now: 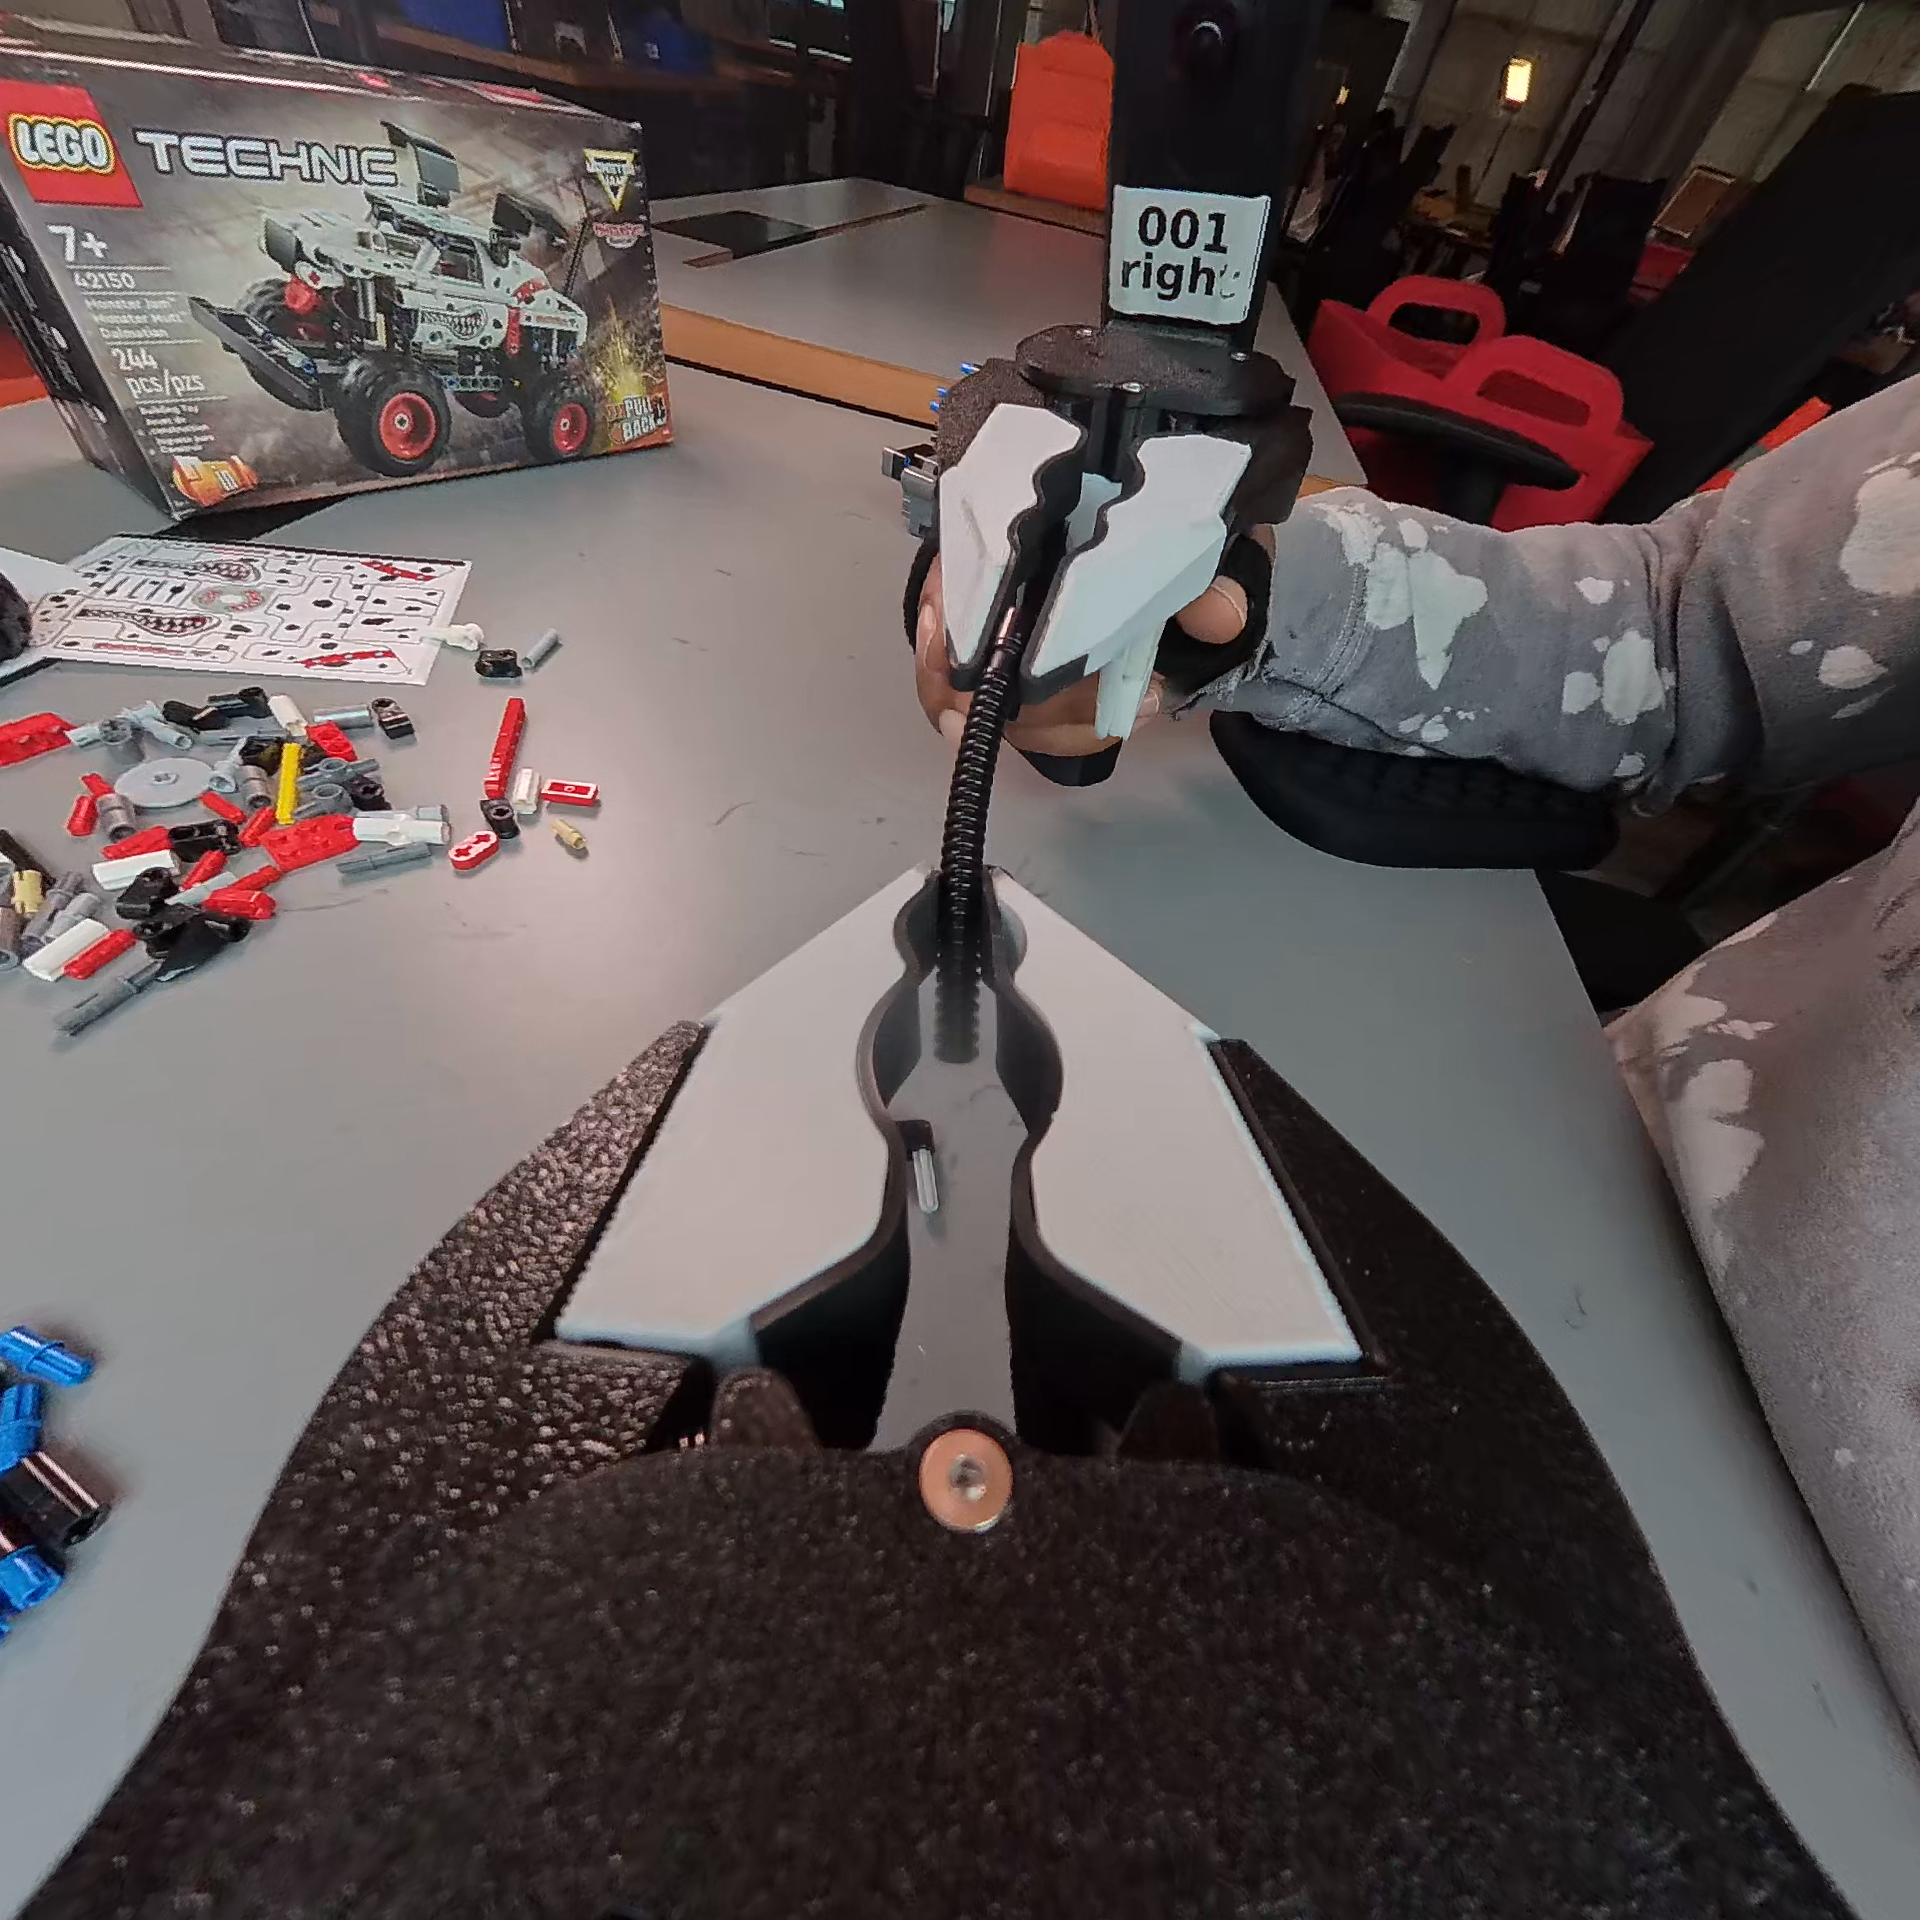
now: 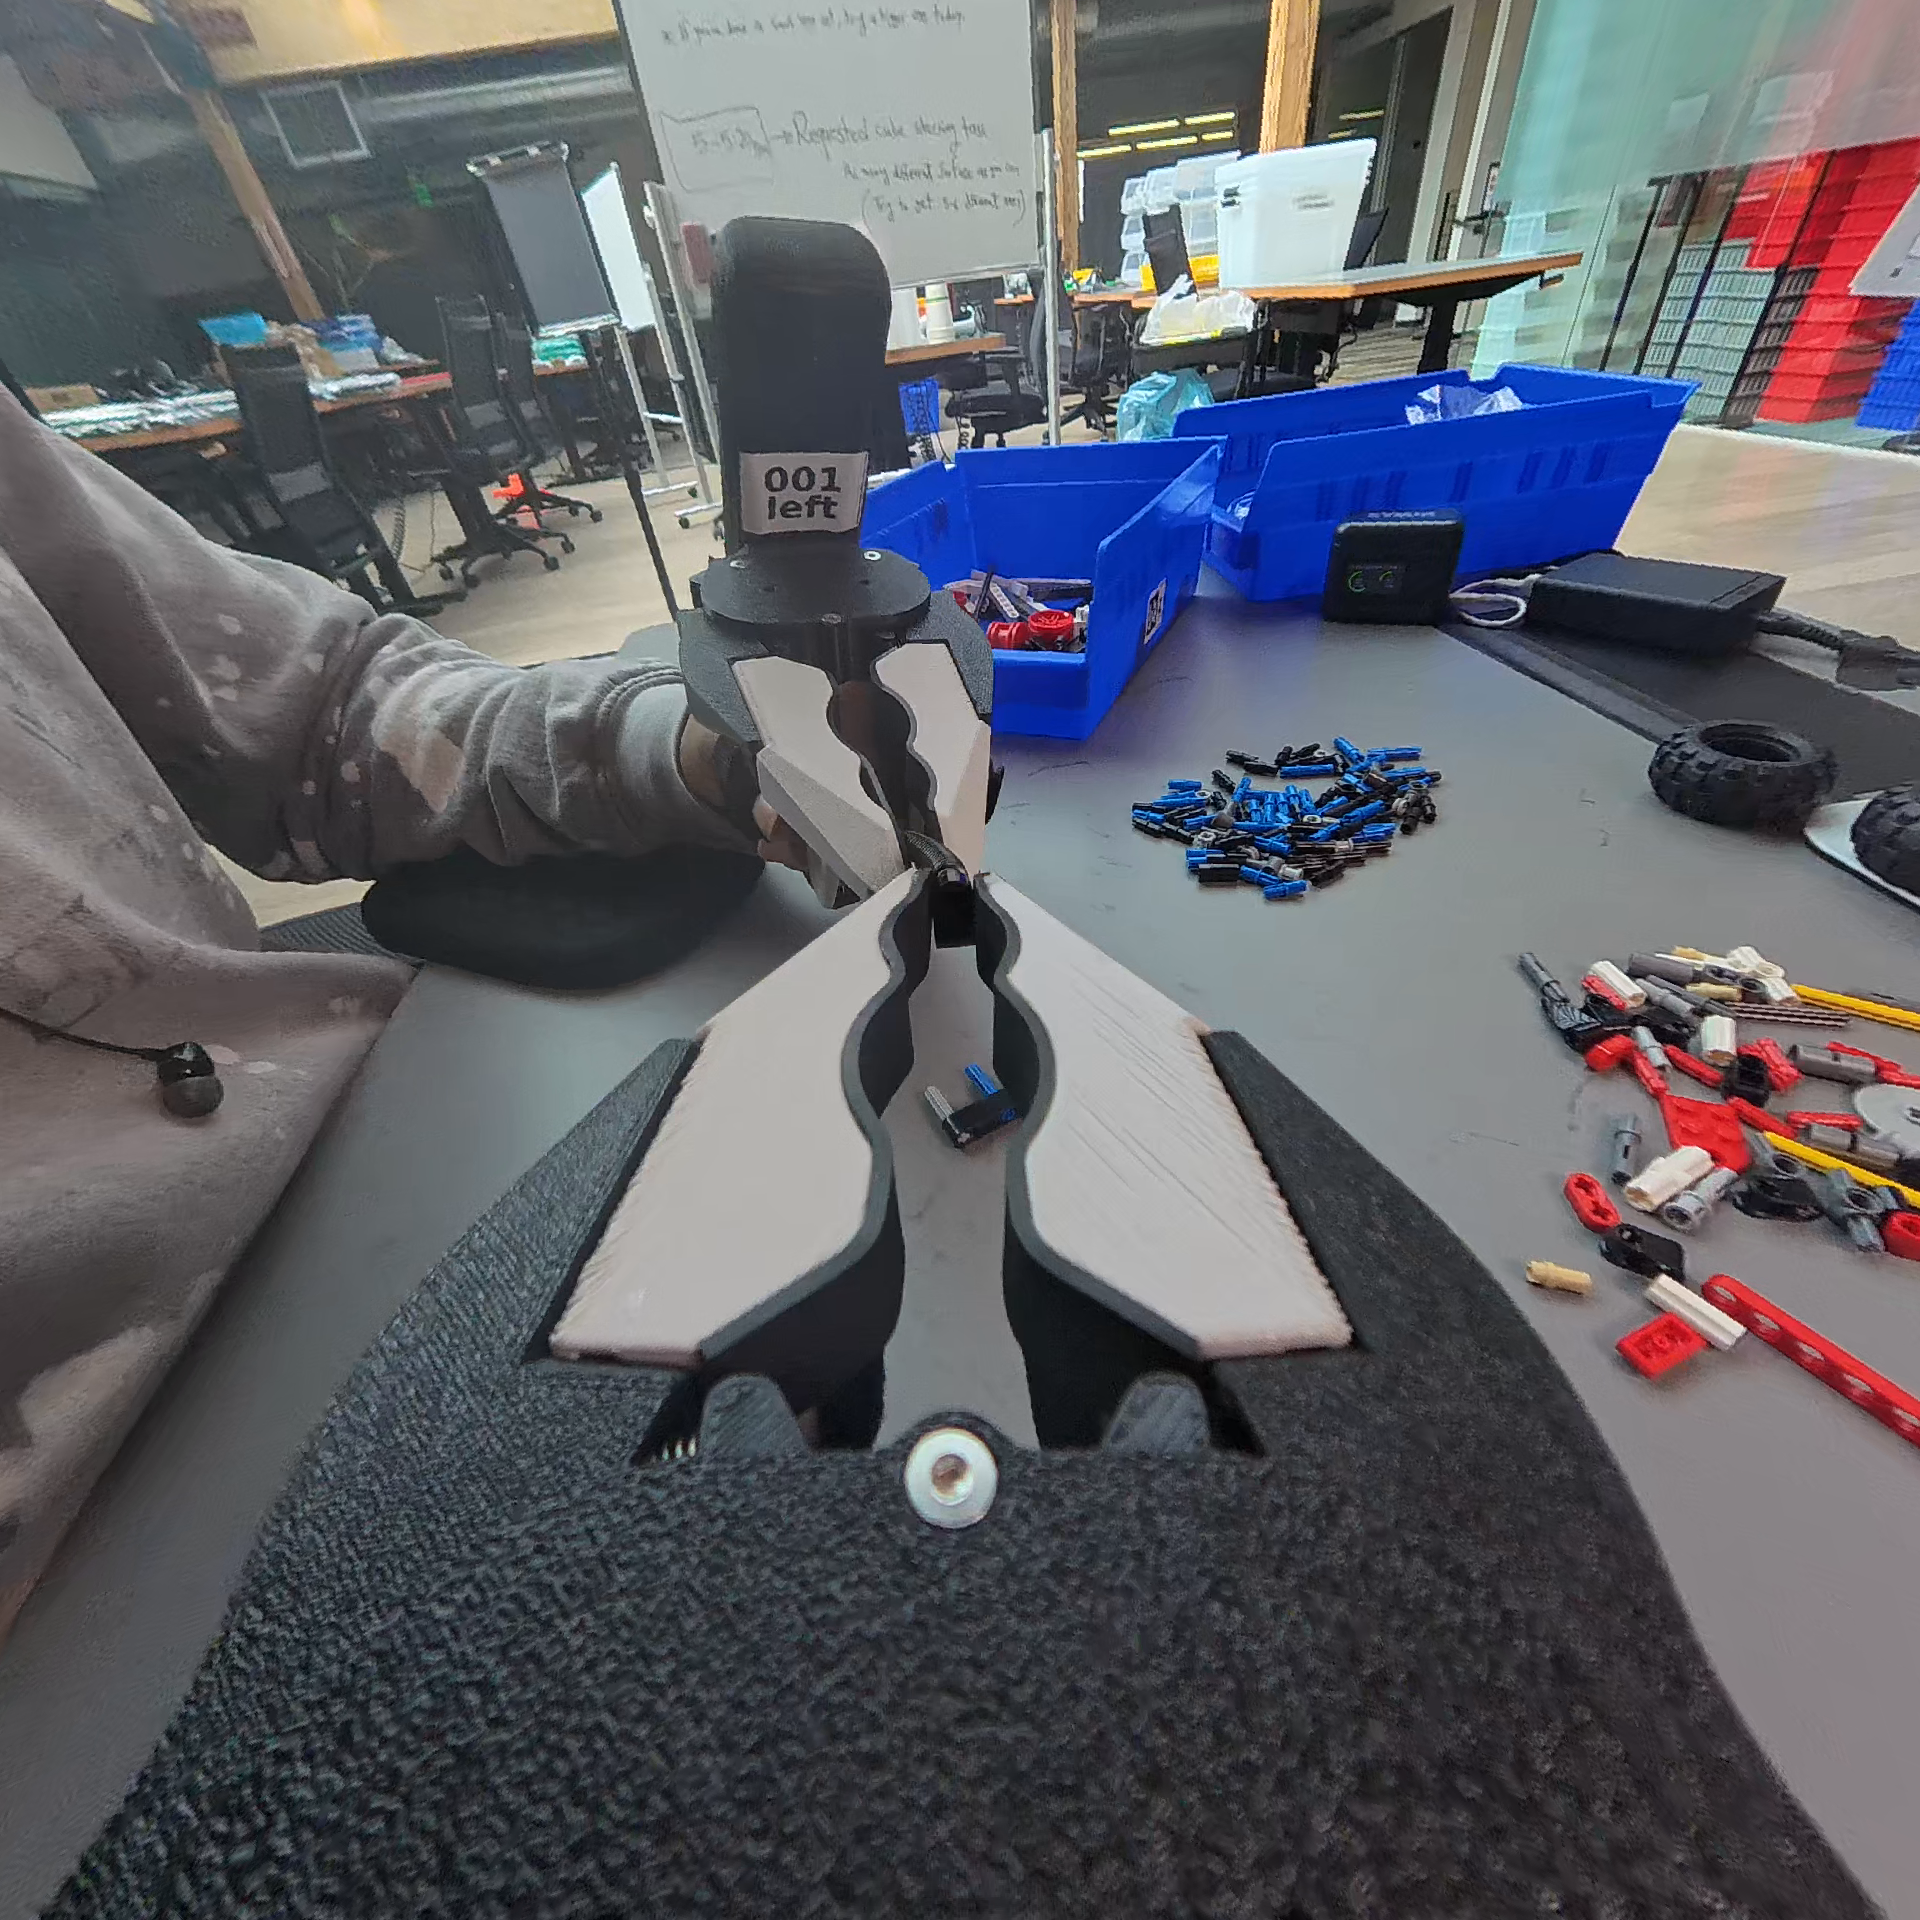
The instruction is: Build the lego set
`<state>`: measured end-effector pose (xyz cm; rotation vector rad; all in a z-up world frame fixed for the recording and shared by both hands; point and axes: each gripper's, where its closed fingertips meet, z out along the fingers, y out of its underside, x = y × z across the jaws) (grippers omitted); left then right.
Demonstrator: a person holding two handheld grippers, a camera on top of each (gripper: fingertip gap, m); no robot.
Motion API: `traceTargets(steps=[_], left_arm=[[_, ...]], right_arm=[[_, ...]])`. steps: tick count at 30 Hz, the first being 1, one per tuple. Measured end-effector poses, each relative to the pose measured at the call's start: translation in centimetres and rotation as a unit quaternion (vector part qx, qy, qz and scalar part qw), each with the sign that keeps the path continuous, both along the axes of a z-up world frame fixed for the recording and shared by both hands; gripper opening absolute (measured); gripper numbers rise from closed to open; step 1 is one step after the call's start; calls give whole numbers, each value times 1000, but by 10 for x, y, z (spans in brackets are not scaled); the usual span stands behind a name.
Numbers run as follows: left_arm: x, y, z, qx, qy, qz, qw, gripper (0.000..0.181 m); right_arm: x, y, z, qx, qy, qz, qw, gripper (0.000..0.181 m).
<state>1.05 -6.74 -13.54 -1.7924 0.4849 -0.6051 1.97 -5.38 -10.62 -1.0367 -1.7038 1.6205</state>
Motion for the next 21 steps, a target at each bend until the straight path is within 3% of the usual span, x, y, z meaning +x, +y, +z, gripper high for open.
traceTargets(steps=[7, 11, 21], left_arm=[[6, 6, -8, -10, 26, -41, 999, 6], [9, 14, -14, -18, 51, -64, 997, 6], [5, 34, 1, -35, 31, -87, 995, 6]], right_arm=[[2, 7, -18, 61, -21, -8, 998, 15], [3, 5, -23, 69, -27, 2, 997, 7], [3, 28, -18, 53, -21, -33, 998, 7]])
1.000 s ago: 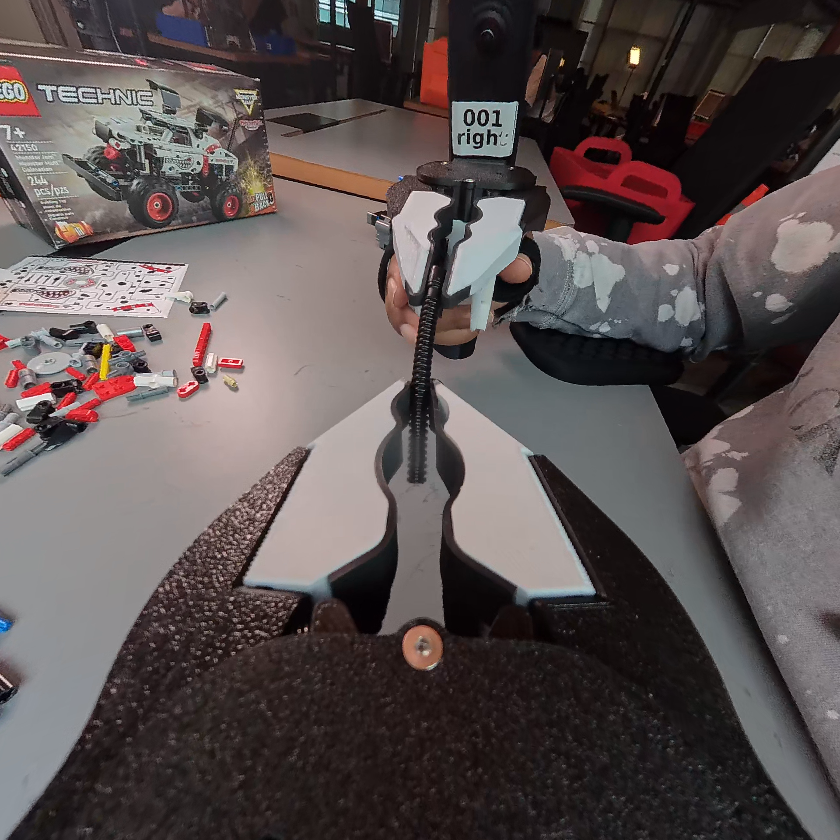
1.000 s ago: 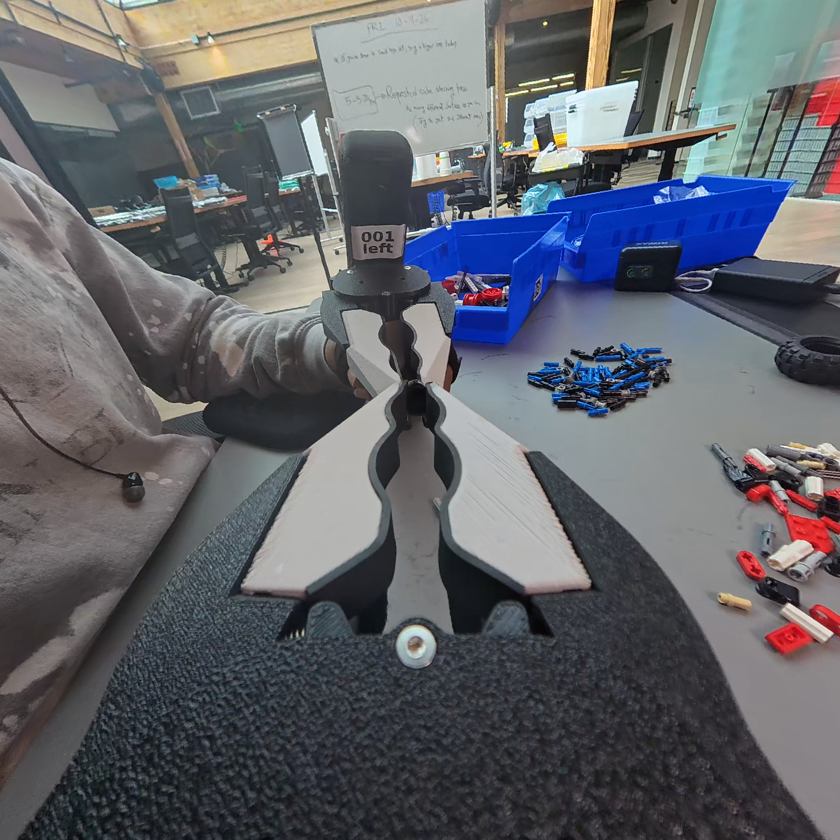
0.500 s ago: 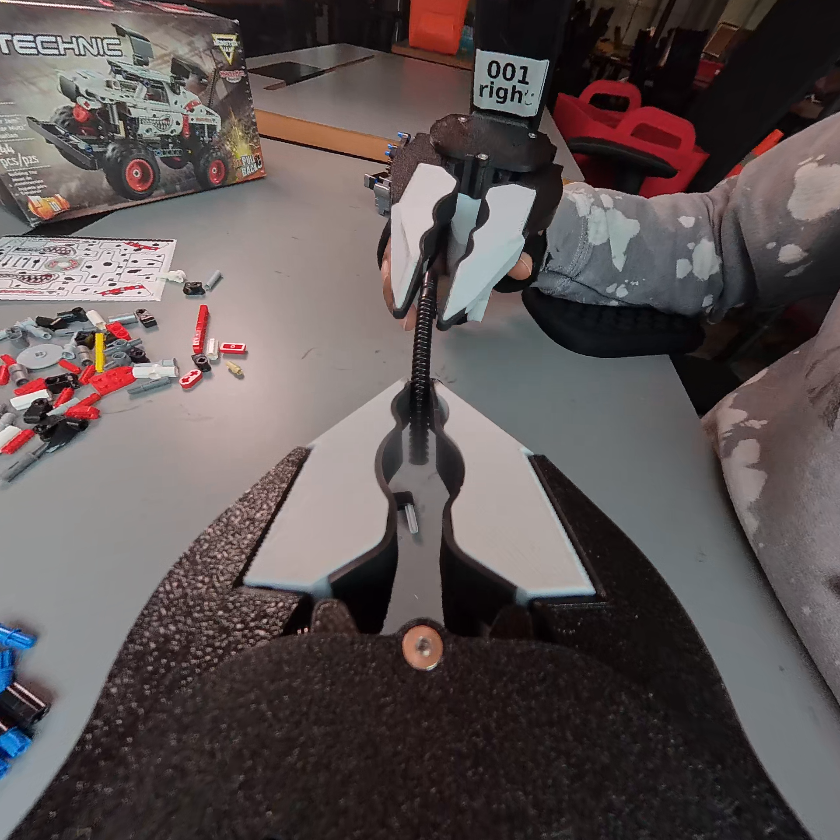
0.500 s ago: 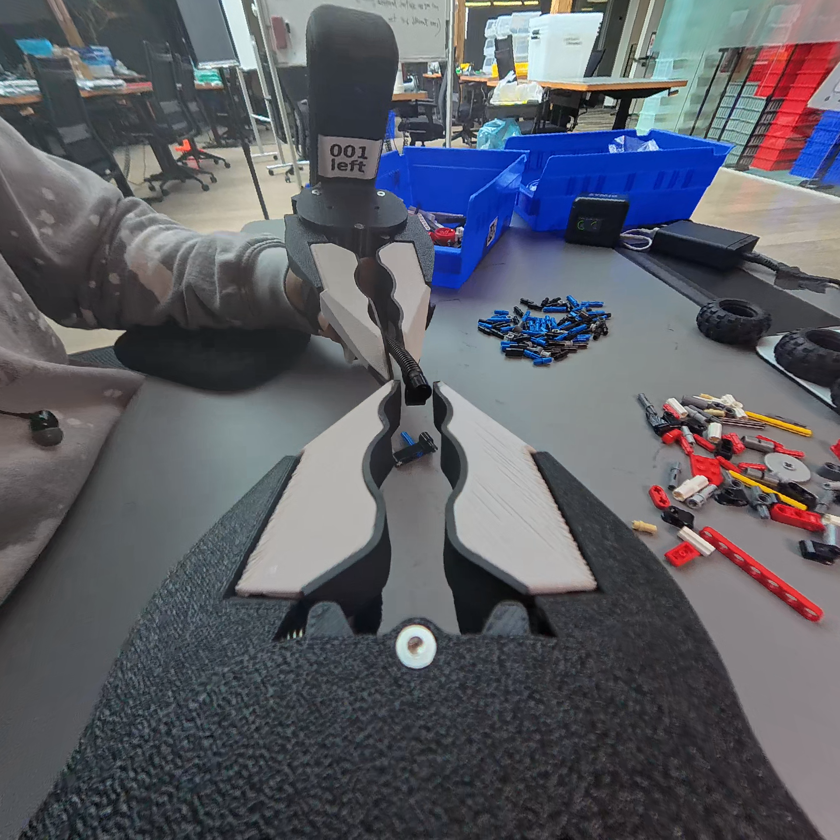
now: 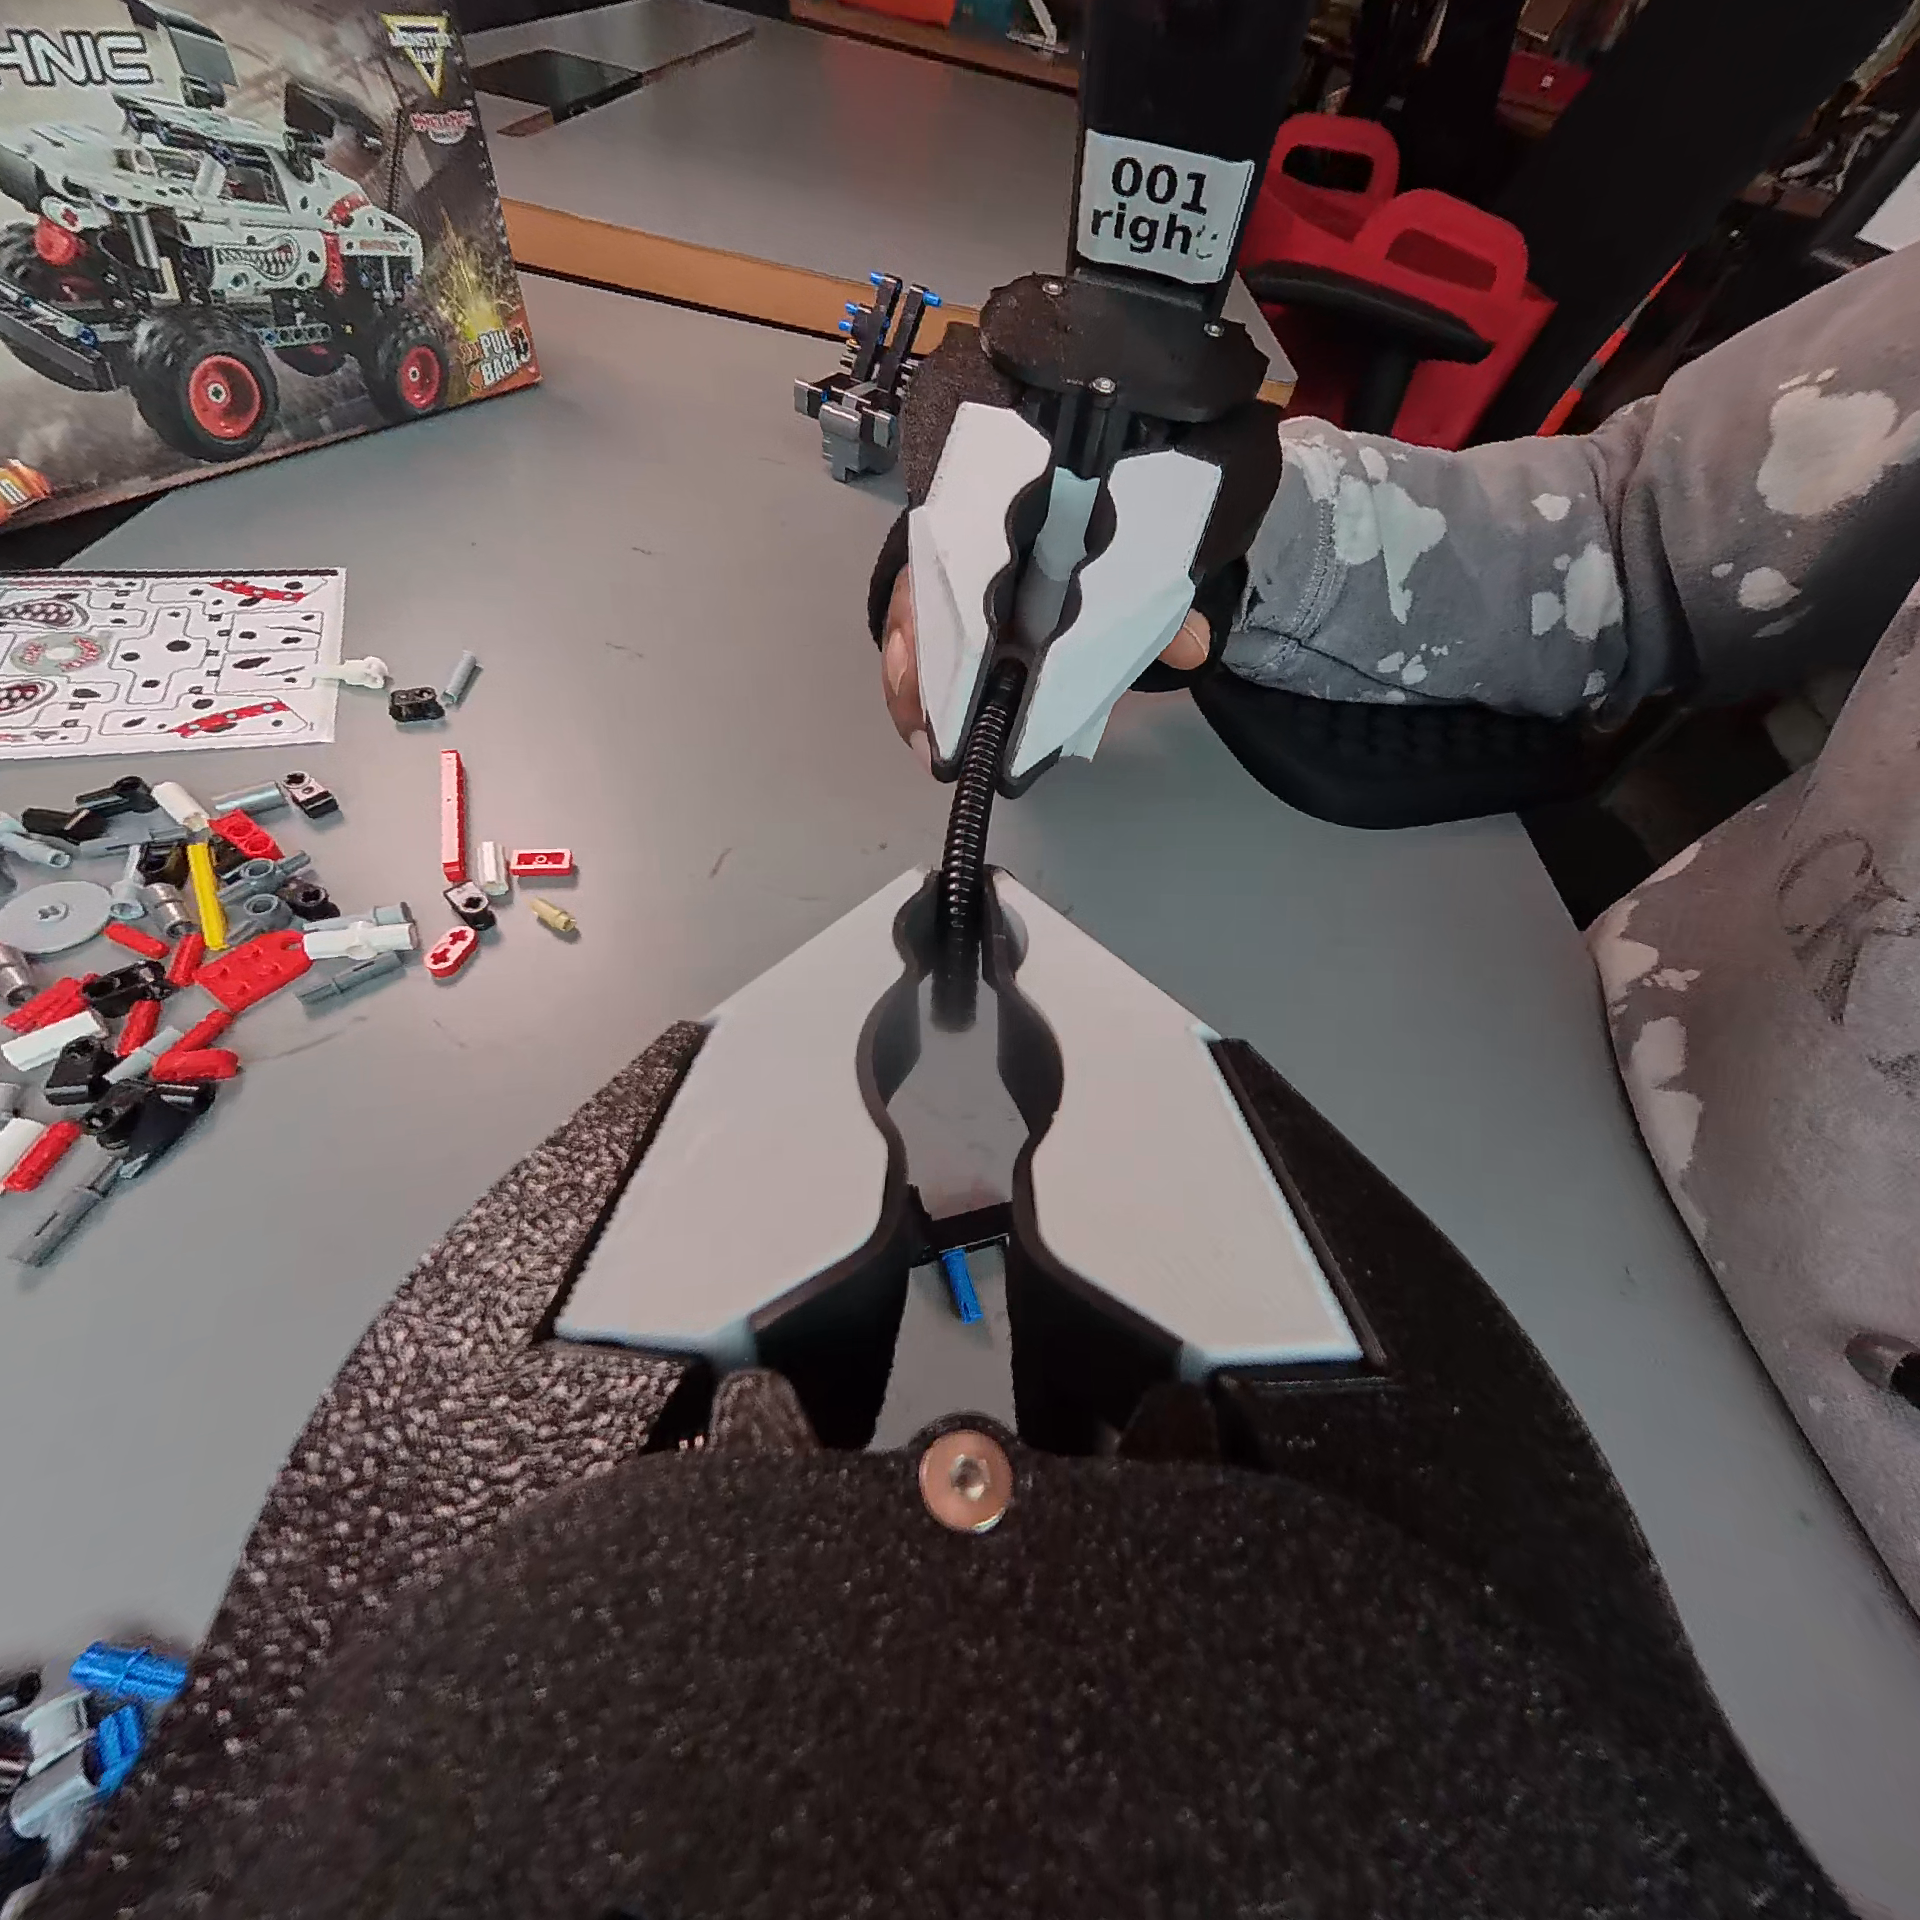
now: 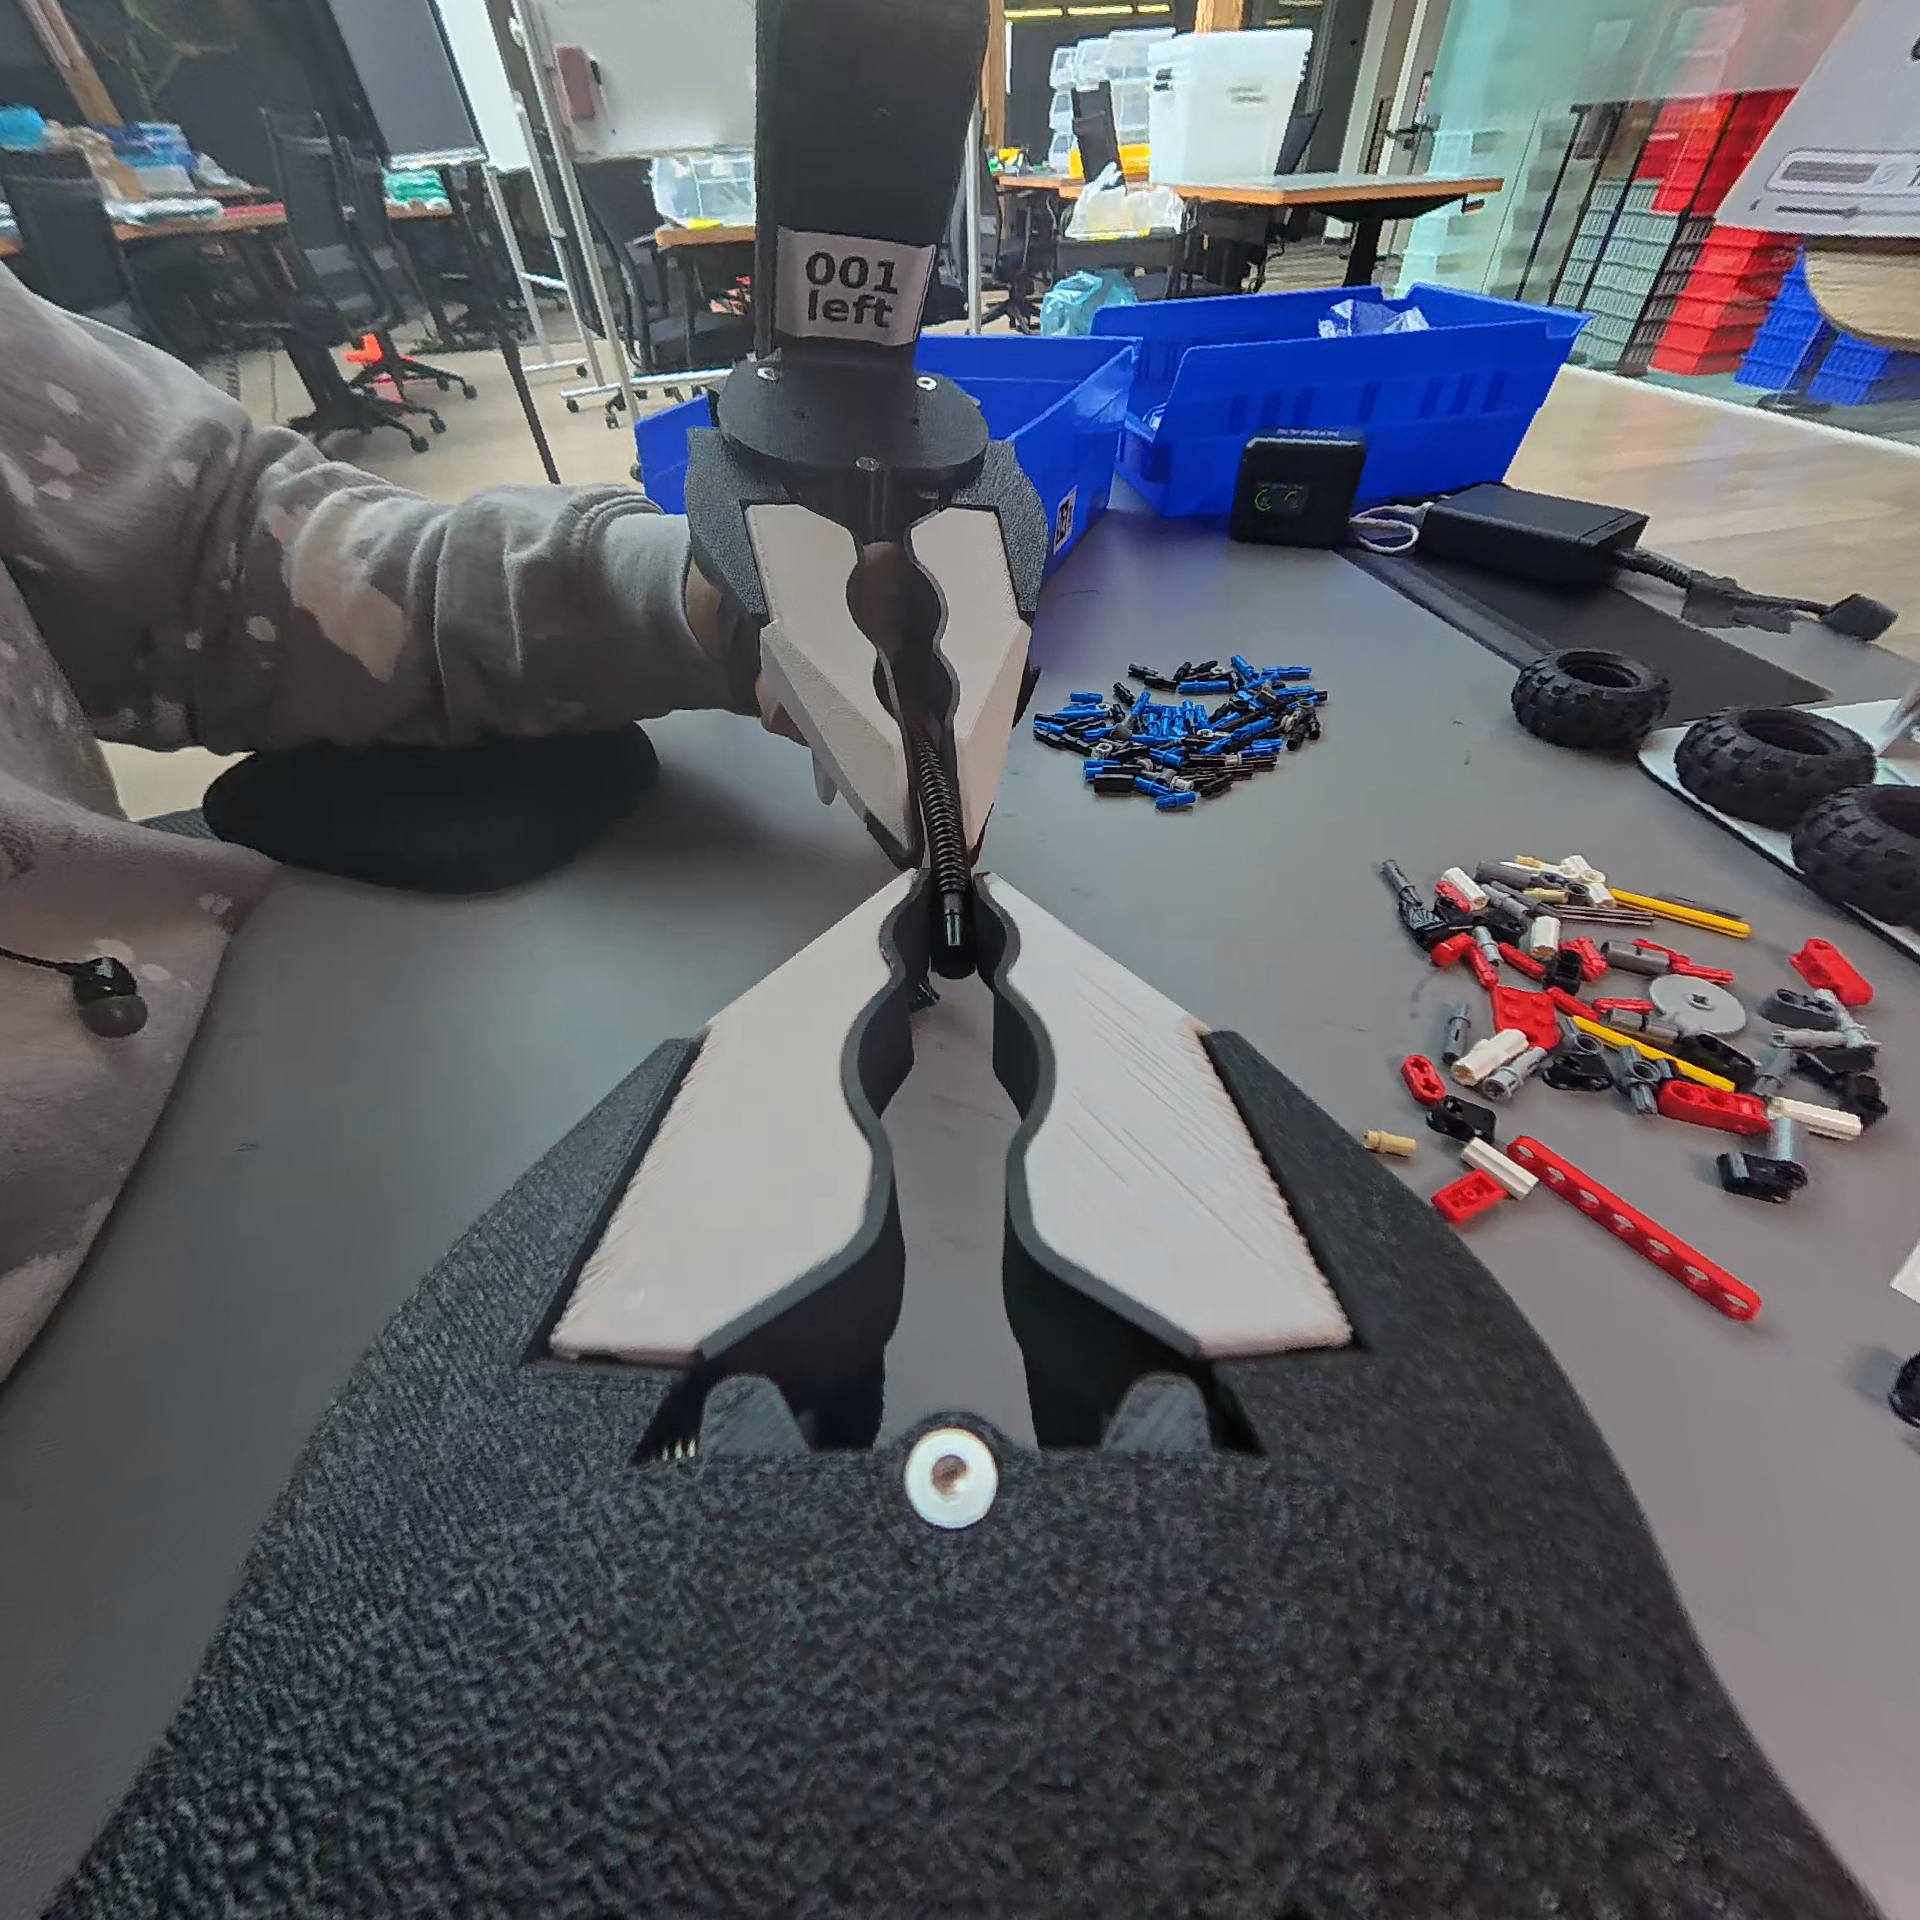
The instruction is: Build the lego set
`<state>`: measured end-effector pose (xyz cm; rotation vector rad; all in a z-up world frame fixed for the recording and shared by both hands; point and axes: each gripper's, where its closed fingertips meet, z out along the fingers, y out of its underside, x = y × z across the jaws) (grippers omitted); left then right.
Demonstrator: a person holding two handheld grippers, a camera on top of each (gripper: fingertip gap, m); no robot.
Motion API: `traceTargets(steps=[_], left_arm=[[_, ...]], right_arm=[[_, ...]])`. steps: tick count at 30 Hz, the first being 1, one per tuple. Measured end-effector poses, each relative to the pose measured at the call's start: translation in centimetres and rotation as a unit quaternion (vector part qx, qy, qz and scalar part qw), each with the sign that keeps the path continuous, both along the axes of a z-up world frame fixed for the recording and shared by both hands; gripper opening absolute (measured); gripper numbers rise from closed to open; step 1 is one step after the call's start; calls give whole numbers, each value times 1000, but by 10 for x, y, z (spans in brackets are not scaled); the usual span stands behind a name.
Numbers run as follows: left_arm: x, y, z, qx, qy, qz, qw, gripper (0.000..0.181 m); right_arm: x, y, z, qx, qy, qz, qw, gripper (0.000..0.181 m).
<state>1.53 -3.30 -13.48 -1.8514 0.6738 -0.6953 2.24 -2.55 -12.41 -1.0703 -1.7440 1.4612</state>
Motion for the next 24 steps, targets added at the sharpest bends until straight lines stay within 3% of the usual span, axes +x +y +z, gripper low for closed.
traceTargets(steps=[8, 16, 19, 22, 24], left_arm=[[-9, -9, -1, 0, -52, 72, 996, 6], [-7, -22, 0, -5, -69, 32, 997, 6], [-9, -23, 1, 1, -61, 33, 998, 6], [-18, -19, 1, 3, -58, 61, 997, 10], [-30, -14, -5, 0, -33, 97, 995, 23]], right_arm=[[-1, -2, -4, -14, -3, 7, 1000, 7], [-1, -16, -18, 2, -23, 46, 999, 14], [-6, -24, -18, 13, -24, 51, 998, 7], [-11, -21, -9, 14, -8, 34, 999, 6], [-12, -12, -5, 17, 3, 11, 1000, 6]])
